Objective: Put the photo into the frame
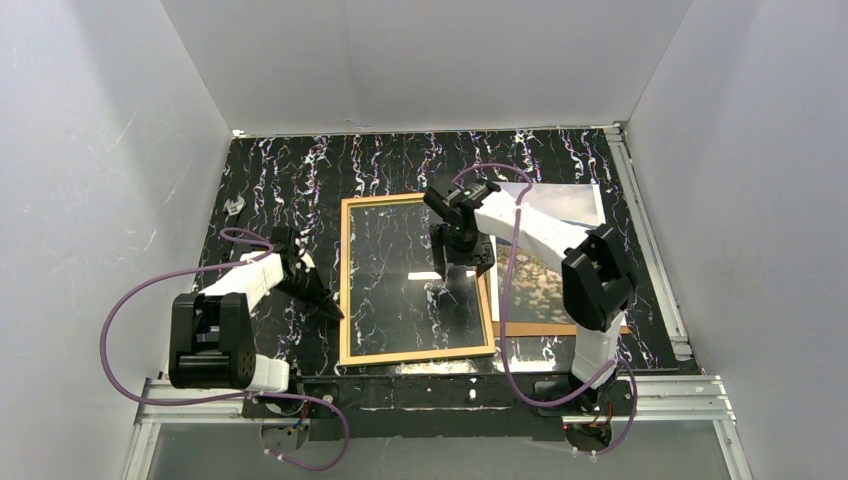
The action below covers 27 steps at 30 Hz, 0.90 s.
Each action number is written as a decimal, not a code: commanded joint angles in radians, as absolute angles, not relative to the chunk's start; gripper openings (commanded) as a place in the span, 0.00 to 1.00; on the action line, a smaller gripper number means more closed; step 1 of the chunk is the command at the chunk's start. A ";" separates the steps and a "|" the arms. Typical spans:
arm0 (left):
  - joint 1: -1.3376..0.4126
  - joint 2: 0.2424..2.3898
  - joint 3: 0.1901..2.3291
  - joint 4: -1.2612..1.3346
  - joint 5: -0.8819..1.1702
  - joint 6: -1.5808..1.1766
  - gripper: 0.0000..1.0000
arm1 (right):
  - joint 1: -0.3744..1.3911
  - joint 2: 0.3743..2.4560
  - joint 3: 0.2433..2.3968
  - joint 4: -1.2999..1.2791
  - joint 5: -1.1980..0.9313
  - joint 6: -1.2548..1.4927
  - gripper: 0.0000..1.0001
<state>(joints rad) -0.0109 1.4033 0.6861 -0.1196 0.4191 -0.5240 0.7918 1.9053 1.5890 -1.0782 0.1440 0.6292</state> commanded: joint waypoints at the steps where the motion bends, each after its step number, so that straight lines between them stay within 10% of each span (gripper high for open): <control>1: -0.025 1.407 0.673 -0.252 0.419 -0.515 0.11 | 0.761 1.778 1.489 -0.964 0.017 0.648 0.83; 15: -0.024 1.011 0.859 -0.394 0.427 -0.525 0.86 | 0.624 1.485 1.048 -0.752 -0.167 0.679 0.82; 27: -0.021 0.764 1.026 -0.492 0.578 -0.579 0.98 | 0.621 1.277 0.708 -0.684 -0.202 0.753 0.79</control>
<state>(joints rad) -0.0219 0.8001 0.9459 -0.3523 0.4915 -0.5587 0.6228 1.3304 0.7845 -0.7204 -0.1837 0.7170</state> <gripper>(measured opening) 0.978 0.797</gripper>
